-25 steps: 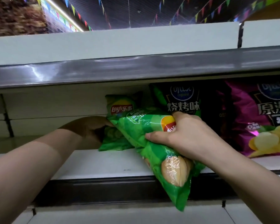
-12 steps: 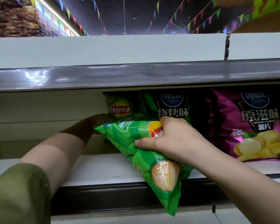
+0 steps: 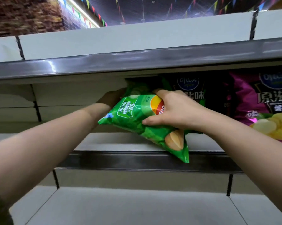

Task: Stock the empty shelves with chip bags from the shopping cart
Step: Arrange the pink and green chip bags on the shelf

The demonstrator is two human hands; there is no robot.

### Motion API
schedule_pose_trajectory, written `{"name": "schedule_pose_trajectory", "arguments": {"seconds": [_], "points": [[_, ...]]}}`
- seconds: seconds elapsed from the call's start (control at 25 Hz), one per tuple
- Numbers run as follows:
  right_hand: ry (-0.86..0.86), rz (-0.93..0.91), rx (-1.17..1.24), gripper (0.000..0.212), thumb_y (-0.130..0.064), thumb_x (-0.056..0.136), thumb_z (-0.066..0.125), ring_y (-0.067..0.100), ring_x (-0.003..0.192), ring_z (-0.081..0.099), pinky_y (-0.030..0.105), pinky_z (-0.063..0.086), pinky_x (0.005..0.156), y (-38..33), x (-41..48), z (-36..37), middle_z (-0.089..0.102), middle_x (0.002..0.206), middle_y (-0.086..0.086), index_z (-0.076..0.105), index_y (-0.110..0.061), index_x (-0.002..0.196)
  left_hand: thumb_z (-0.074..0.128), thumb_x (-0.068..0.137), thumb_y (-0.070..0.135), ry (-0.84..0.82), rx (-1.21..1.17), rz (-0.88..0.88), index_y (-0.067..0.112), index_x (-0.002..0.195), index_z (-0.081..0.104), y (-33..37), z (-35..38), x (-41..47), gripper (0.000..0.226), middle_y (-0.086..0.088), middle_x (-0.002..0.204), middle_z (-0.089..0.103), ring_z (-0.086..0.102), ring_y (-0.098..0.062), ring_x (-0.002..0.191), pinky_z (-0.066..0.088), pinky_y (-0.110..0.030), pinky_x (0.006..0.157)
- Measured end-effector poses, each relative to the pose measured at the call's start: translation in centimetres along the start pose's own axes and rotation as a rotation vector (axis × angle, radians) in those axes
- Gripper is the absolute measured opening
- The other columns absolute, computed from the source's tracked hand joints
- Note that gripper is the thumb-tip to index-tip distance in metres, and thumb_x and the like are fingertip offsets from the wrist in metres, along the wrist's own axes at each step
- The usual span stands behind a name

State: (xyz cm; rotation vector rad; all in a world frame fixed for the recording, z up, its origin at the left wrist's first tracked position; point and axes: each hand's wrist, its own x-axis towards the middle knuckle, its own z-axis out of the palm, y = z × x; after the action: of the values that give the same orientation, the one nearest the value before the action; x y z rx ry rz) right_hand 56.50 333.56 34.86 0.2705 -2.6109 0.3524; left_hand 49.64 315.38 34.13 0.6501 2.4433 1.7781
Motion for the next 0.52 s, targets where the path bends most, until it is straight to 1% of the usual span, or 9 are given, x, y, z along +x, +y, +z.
{"name": "schedule_pose_trajectory", "arguments": {"seconds": [0.04, 0.08, 0.12, 0.2, 0.28, 0.32, 0.4, 0.48, 0.52], "points": [[-0.002, -0.060, 0.015, 0.049, -0.054, 0.066, 0.074, 0.018, 0.077, 0.048, 0.026, 0.034, 0.063, -0.3, 0.1, 0.0, 0.052, 0.078, -0.004, 0.047, -0.022, 0.091, 0.035, 0.101, 0.008, -0.022, -0.162, -0.048, 0.004, 0.025, 0.042, 1.0, 0.3, -1.1, 0.076, -0.027, 0.051, 0.060, 0.059, -0.013, 0.046, 0.032, -0.012, 0.029], [0.000, -0.121, 0.045, 0.048, -0.048, 0.067, 0.076, 0.017, 0.078, 0.050, 0.023, 0.034, 0.063, -0.4, 0.2, 0.0, 0.053, 0.078, -0.005, 0.050, -0.021, 0.098, 0.028, 0.102, 0.012, -0.106, -0.277, 0.000, 0.007, 0.021, 0.046, 1.3, 1.2, -1.7, 0.083, -0.014, 0.037, 0.056, 0.055, -0.012, 0.033, 0.034, -0.014, 0.027], [-0.001, -0.174, 0.072, 0.053, -0.042, 0.067, 0.078, 0.015, 0.081, 0.051, 0.020, 0.034, 0.063, -0.5, 0.3, -0.1, 0.055, 0.083, -0.005, 0.053, -0.020, 0.108, 0.025, 0.103, 0.019, -0.080, -0.355, 0.006, 0.005, 0.022, 0.050, 1.0, 1.0, -1.2, 0.085, -0.007, 0.034, 0.054, 0.054, -0.011, 0.029, 0.037, -0.015, 0.027], [-0.036, -0.272, 0.103, 0.066, -0.030, 0.067, 0.080, 0.013, 0.091, 0.052, 0.016, 0.035, 0.070, -0.5, 0.6, -0.3, 0.057, 0.098, -0.003, 0.050, -0.020, 0.125, 0.023, 0.101, 0.040, -0.063, -0.493, -0.033, 0.004, 0.036, 0.063, -0.4, -0.3, 0.1, 0.084, -0.008, 0.047, 0.063, 0.063, -0.015, 0.042, 0.049, -0.022, 0.037], [-0.112, -0.371, 0.106, 0.073, -0.020, 0.065, 0.081, 0.010, 0.103, 0.049, 0.014, 0.035, 0.083, -0.5, 0.9, -0.4, 0.055, 0.114, -0.001, 0.049, -0.020, 0.131, 0.027, 0.087, 0.070, -0.100, -0.559, -0.117, 0.005, 0.061, 0.075, -0.8, -1.2, -0.9, 0.084, -0.015, 0.074, 0.072, 0.071, -0.023, 0.066, 0.059, -0.037, 0.058], [-0.151, -0.436, 0.085, 0.075, -0.018, 0.063, 0.081, 0.011, 0.110, 0.046, 0.015, 0.033, 0.091, -0.4, 1.0, -0.2, 0.052, 0.124, 0.000, 0.050, -0.020, 0.132, 0.036, 0.077, 0.077, -0.144, -0.567, -0.143, 0.005, 0.073, 0.076, -1.3, -1.7, -1.4, 0.082, -0.016, 0.085, 0.073, 0.071, -0.026, 0.076, 0.058, -0.042, 0.069], [-0.195, -0.536, -0.012, 0.077, -0.020, 0.062, 0.077, 0.016, 0.124, 0.036, 0.028, 0.028, 0.106, -0.6, 1.1, 0.2, 0.039, 0.141, 0.000, 0.049, -0.026, 0.134, 0.062, 0.068, 0.068, -0.322, -0.530, -0.220, 0.002, 0.098, 0.073, -2.3, -2.2, -2.4, 0.073, -0.017, 0.104, 0.070, 0.067, -0.028, 0.096, 0.049, -0.042, 0.093], [-0.188, -0.584, -0.091, 0.075, -0.018, 0.066, 0.074, 0.019, 0.131, 0.025, 0.044, 0.026, 0.108, -1.1, 1.0, 0.8, 0.029, 0.148, -0.005, 0.047, -0.034, 0.134, 0.060, 0.085, 0.047, -0.516, -0.556, -0.153, -0.008, 0.119, 0.058, -3.1, -2.5, -3.3, 0.064, -0.025, 0.122, 0.060, 0.057, -0.032, 0.116, 0.037, -0.043, 0.107], [-0.145, -0.618, -0.078, 0.073, -0.017, 0.067, 0.074, 0.020, 0.132, 0.023, 0.048, 0.026, 0.107, -1.5, 0.9, 1.1, 0.030, 0.149, -0.004, 0.049, -0.034, 0.133, 0.057, 0.089, 0.041, -0.539, -0.594, -0.108, -0.007, 0.122, 0.057, -3.4, -2.5, -3.5, 0.058, -0.024, 0.123, 0.060, 0.056, -0.031, 0.117, 0.038, -0.041, 0.106]]}}
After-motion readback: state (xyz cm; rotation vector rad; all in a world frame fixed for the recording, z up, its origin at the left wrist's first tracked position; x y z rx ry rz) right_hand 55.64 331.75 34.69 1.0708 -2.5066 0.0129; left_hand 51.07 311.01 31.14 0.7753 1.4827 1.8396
